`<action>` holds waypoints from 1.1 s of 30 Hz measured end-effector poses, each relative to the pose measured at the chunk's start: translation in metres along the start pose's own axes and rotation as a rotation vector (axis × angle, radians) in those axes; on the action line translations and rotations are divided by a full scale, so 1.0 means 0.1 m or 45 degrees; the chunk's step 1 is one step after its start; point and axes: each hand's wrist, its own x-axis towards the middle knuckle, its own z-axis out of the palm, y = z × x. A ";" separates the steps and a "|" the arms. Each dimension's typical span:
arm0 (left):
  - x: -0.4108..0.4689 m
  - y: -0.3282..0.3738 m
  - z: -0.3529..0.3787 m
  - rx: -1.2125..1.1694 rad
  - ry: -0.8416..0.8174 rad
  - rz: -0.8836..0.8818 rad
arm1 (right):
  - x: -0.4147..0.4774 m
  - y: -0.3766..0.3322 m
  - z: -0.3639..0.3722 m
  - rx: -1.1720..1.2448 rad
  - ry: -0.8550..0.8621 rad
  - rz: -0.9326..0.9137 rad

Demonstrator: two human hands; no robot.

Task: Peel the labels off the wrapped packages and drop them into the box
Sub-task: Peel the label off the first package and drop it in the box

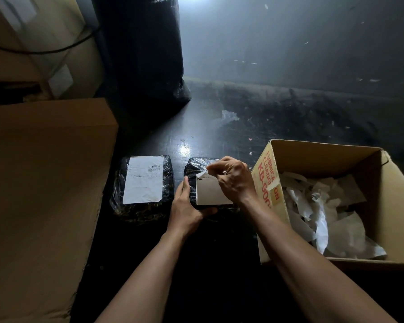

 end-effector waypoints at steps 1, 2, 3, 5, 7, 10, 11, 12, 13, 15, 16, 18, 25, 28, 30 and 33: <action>0.00 0.00 0.00 -0.001 0.005 0.000 | -0.01 -0.01 -0.01 0.005 0.005 -0.002; 0.00 0.00 0.00 -0.004 0.009 0.001 | -0.02 -0.02 -0.02 0.018 0.015 0.000; 0.01 0.00 0.01 -0.006 0.013 0.001 | -0.02 -0.04 -0.04 0.051 0.028 -0.001; 0.02 0.02 0.01 -0.006 0.016 -0.013 | -0.01 -0.08 -0.06 0.063 0.042 -0.043; 0.04 0.04 0.02 0.001 0.009 -0.032 | 0.00 -0.10 -0.10 -0.008 0.032 -0.081; 0.03 0.06 0.03 0.010 0.019 -0.023 | 0.04 -0.11 -0.18 0.060 0.015 -0.007; 0.02 0.06 0.03 0.014 0.018 -0.026 | 0.05 -0.10 -0.19 0.083 0.009 0.006; 0.02 0.05 0.03 0.017 0.018 -0.030 | 0.06 -0.11 -0.21 0.090 0.001 0.010; 0.02 0.05 0.03 0.017 0.017 -0.033 | 0.07 -0.12 -0.21 0.095 -0.006 0.012; 0.02 0.05 0.02 0.012 0.015 -0.035 | 0.09 -0.14 -0.21 0.096 -0.019 0.020; 0.02 0.05 0.02 0.011 0.016 -0.032 | 0.09 -0.15 -0.21 0.090 -0.027 0.021; 0.02 0.05 0.02 0.010 0.018 -0.035 | 0.09 -0.16 -0.21 0.071 -0.036 0.010; 0.03 0.04 0.02 0.017 0.018 -0.033 | 0.01 -0.17 -0.26 0.077 -0.015 -0.024; 0.02 0.04 0.01 0.021 0.018 -0.022 | -0.02 -0.19 -0.26 0.053 -0.016 -0.046; 0.02 0.04 0.02 0.020 0.016 -0.022 | -0.05 -0.21 -0.27 0.046 -0.006 -0.060; 0.02 0.05 0.02 0.003 0.012 -0.019 | -0.06 -0.28 -0.30 0.060 0.006 -0.108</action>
